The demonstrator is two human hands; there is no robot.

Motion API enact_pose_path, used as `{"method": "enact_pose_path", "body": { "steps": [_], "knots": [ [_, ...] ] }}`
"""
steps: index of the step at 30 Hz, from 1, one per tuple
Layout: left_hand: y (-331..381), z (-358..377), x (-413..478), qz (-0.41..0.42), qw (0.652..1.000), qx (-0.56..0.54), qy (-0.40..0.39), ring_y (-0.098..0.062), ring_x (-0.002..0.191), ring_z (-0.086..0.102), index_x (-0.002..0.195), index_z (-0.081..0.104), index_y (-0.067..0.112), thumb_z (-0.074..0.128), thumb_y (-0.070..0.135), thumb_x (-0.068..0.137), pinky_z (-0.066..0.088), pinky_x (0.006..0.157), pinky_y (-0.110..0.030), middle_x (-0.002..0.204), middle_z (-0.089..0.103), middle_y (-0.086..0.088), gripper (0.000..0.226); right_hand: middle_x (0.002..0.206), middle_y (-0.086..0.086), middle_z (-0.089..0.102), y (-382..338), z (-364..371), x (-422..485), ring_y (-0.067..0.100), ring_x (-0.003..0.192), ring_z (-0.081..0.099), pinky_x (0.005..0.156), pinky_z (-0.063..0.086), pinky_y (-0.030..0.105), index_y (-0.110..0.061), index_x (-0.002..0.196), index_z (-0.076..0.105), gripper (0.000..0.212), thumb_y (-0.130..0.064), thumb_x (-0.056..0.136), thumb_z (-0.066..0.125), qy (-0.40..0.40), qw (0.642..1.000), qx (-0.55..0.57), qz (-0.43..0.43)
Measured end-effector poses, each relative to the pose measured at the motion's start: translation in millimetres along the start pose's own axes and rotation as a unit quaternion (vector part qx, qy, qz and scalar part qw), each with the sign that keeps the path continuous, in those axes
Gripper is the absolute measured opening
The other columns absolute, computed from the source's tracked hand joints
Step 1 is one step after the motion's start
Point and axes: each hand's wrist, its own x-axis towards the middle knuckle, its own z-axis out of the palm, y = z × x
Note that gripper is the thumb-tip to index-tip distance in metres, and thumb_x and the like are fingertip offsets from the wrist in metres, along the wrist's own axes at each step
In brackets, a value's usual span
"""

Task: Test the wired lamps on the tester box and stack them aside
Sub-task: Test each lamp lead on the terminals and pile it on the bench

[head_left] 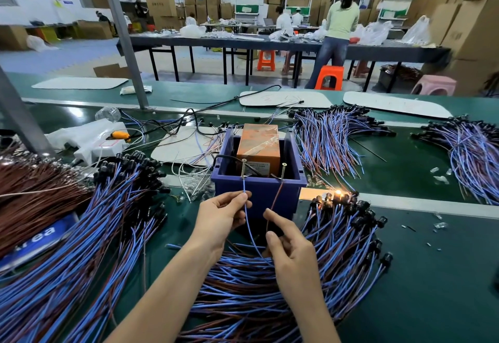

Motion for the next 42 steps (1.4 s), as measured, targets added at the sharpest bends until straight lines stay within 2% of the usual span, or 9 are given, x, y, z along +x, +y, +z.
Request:
{"method": "enact_pose_path", "body": {
  "steps": [5, 9, 14, 17, 20, 28, 32, 37, 42],
  "knots": [
    [-0.2, 0.9, 0.4, 0.006, 1.0, -0.001, 0.001, 0.001, 0.047, 0.053, 0.086, 0.073, 0.012, 0.062, 0.009, 0.089, 0.051, 0.052, -0.014, 0.067, 0.07, 0.001, 0.011, 0.122, -0.012, 0.061, 0.8, -0.9, 0.4, 0.018, 0.106, 0.06, 0.094, 0.051, 0.038, -0.047, 0.119, 0.054, 0.04, -0.013, 0.096, 0.054, 0.002, 1.0, 0.001, 0.003],
    [-1.6, -1.4, 0.5, 0.013, 1.0, 0.008, 0.0, -0.002, 0.056, 0.057, 0.091, 0.073, 0.014, 0.06, 0.011, 0.092, 0.052, 0.055, -0.017, 0.075, 0.072, 0.001, 0.013, 0.103, -0.016, 0.066, 1.2, -2.6, 0.3, 0.005, 0.075, 0.059, 0.069, 0.048, 0.019, -0.048, 0.116, 0.056, 0.042, -0.011, 0.096, 0.054, -0.004, 1.0, 0.011, -0.012],
    [1.2, -37.8, 4.3, 0.125, 0.975, 0.158, 0.094, -0.015, 0.085, 0.062, 0.097, 0.067, 0.018, 0.054, 0.009, 0.095, 0.052, 0.08, -0.031, 0.091, 0.069, 0.0, 0.016, 0.089, -0.014, 0.069, 3.3, -2.7, -1.8, 0.008, 0.05, 0.046, 0.05, 0.042, 0.023, -0.059, 0.131, 0.042, 0.057, -0.014, 0.097, 0.052, -0.05, 0.998, -0.017, -0.031],
    [4.4, -85.6, 9.6, 0.159, 0.78, 0.582, 0.167, -0.026, 0.105, 0.053, 0.116, 0.062, 0.023, 0.059, 0.027, 0.092, 0.045, 0.09, -0.04, 0.114, 0.062, -0.006, 0.025, 0.08, -0.008, 0.07, 6.3, -0.2, -1.7, 0.006, 0.049, 0.046, 0.05, 0.037, 0.015, -0.055, 0.142, 0.026, 0.062, -0.024, 0.096, 0.055, -0.08, 0.993, -0.076, -0.033],
    [6.2, -122.4, 8.4, 0.033, 0.648, 0.745, 0.156, -0.029, 0.121, 0.038, 0.134, 0.045, 0.034, 0.054, 0.04, 0.092, 0.037, 0.096, -0.041, 0.133, 0.046, -0.005, 0.044, 0.077, -0.01, 0.07, 7.8, 1.0, -1.0, 0.004, 0.05, 0.05, 0.05, 0.035, 0.012, -0.041, 0.128, 0.058, 0.034, -0.033, 0.095, 0.057, -0.097, 0.987, -0.126, -0.025],
    [-2.7, -138.0, 0.0, 0.124, 0.753, 0.622, 0.173, -0.019, 0.072, 0.044, 0.121, 0.063, 0.017, 0.066, 0.001, 0.084, 0.035, 0.067, -0.031, 0.093, 0.049, -0.005, 0.04, 0.076, -0.011, 0.071, 6.2, 0.8, -1.2, 0.002, 0.055, 0.054, 0.052, 0.036, 0.01, -0.032, 0.108, 0.071, 0.019, -0.03, 0.094, 0.058, -0.084, 0.991, -0.101, 0.001],
    [-1.8, -138.8, 3.0, 0.118, 0.785, 0.579, 0.186, -0.021, 0.071, 0.057, 0.106, 0.071, 0.013, 0.064, 0.001, 0.085, 0.046, 0.073, -0.032, 0.086, 0.064, -0.006, 0.024, 0.074, -0.006, 0.072, 5.4, 0.9, -1.8, 0.004, 0.051, 0.051, 0.05, 0.038, 0.014, -0.031, 0.107, 0.071, 0.019, -0.03, 0.094, 0.058, -0.084, 0.992, -0.093, 0.012],
    [3.1, -129.6, -0.6, 0.174, 0.811, 0.502, 0.243, -0.018, 0.058, 0.058, 0.1, 0.072, 0.015, 0.063, 0.003, 0.087, 0.039, 0.052, -0.017, 0.075, 0.068, -0.002, 0.021, 0.076, -0.006, 0.072, 2.0, 0.9, -2.6, 0.003, 0.054, 0.053, 0.052, 0.041, 0.015, -0.03, 0.107, 0.072, 0.018, -0.028, 0.095, 0.058, -0.084, 0.992, -0.09, 0.011],
    [10.7, -96.1, -19.4, 0.282, 0.871, 0.345, 0.207, -0.003, 0.073, 0.064, 0.088, 0.068, 0.026, 0.066, 0.006, 0.086, 0.048, 0.069, -0.007, 0.082, 0.071, 0.008, 0.02, 0.093, -0.019, 0.072, -8.2, -0.5, -5.1, -0.004, 0.087, 0.064, 0.074, 0.048, 0.013, -0.041, 0.101, 0.07, 0.019, -0.028, 0.095, 0.057, -0.093, 0.995, -0.022, -0.017]
  ]
}}
